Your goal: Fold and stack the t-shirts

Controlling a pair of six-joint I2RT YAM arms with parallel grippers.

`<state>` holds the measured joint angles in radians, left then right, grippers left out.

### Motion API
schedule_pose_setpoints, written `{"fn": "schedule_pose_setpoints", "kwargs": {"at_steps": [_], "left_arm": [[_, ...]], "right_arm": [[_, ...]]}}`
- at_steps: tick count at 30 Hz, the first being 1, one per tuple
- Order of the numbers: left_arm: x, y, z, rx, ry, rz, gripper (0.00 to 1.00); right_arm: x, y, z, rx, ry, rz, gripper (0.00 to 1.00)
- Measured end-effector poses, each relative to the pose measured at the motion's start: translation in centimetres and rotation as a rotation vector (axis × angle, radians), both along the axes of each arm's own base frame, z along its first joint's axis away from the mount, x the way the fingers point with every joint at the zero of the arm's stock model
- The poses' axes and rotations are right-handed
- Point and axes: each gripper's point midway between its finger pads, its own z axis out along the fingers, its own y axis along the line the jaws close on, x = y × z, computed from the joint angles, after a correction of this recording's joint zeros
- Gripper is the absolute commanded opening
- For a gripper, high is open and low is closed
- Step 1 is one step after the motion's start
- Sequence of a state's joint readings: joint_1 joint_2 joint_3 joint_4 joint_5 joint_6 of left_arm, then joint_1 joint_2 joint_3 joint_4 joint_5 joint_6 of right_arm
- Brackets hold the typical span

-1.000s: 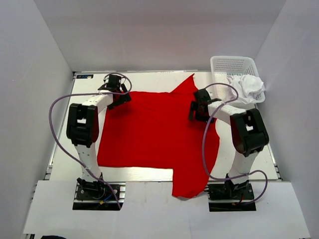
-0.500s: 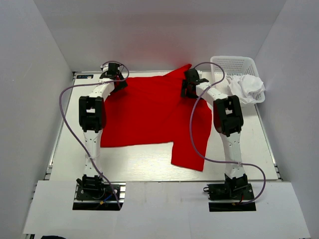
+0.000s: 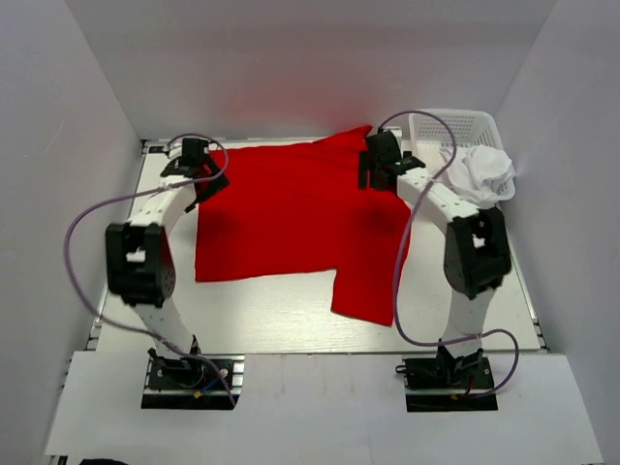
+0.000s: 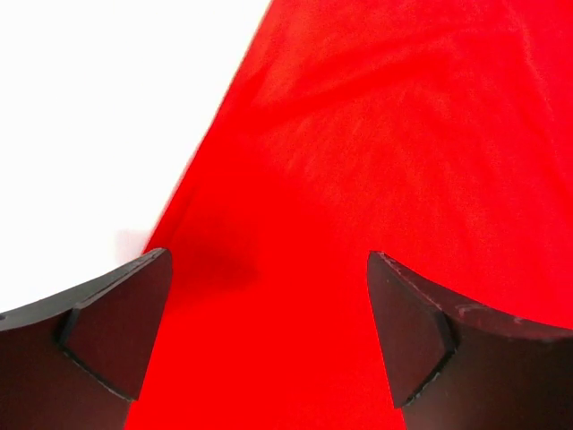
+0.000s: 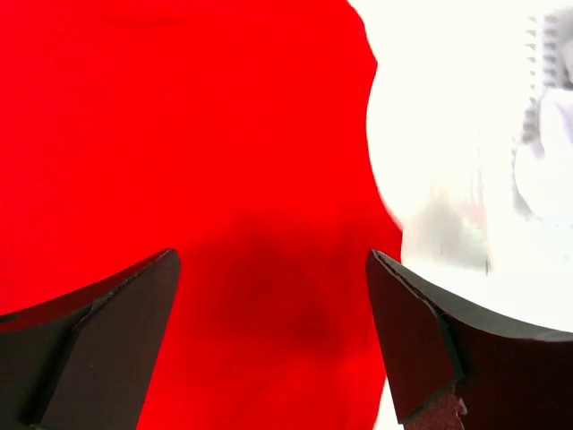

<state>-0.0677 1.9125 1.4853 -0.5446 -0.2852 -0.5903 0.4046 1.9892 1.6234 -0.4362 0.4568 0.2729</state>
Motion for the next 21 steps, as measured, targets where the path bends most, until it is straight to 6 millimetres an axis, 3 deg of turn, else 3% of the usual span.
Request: {"fn": "schedule_pose_setpoints", "kwargs": {"at_steps": [2, 4, 6, 8, 12, 14, 15, 21], "left_arm": [[-3.8, 0.5, 2.7, -0.015, -0.042, 0.063, 0.99], [-7.5, 1.0, 4.1, -0.033, -0.072, 0.123, 0.99], [-11.0, 1.4, 3.7, -0.048, -0.059, 0.178, 0.99], [-14.7, 1.7, 1.3, -0.065, 0.005, 0.232, 0.99], [-21.9, 1.6, -5.6, -0.085, 0.206, 0.31, 0.99], [-24.7, 1.3, -8.0, -0.103, 0.278, 0.328, 0.99], [-25.3, 1.3, -8.3, -0.102, 0.282, 0.338, 0.99], [-24.3, 1.7, -7.4, -0.115, 0.194, 0.385, 0.96]], "right_arm": [[-2.1, 0.3, 2.1, 0.036, -0.041, 0.006, 0.9], [-3.6, 0.8, 3.7, 0.092, -0.086, 0.013, 0.9], [-5.1, 0.8, 4.1, 0.141, -0.102, 0.011, 0.9], [-6.1, 0.6, 3.8, 0.18, -0.105, -0.002, 0.9], [-7.6, 0.3, 2.3, 0.227, -0.088, -0.02, 0.9], [-8.3, 0.2, 1.8, 0.245, -0.082, -0.018, 0.9], [-8.6, 0.3, 1.7, 0.254, -0.081, -0.013, 0.9], [-9.0, 0.9, 1.8, 0.304, -0.091, 0.002, 0.9]]}}
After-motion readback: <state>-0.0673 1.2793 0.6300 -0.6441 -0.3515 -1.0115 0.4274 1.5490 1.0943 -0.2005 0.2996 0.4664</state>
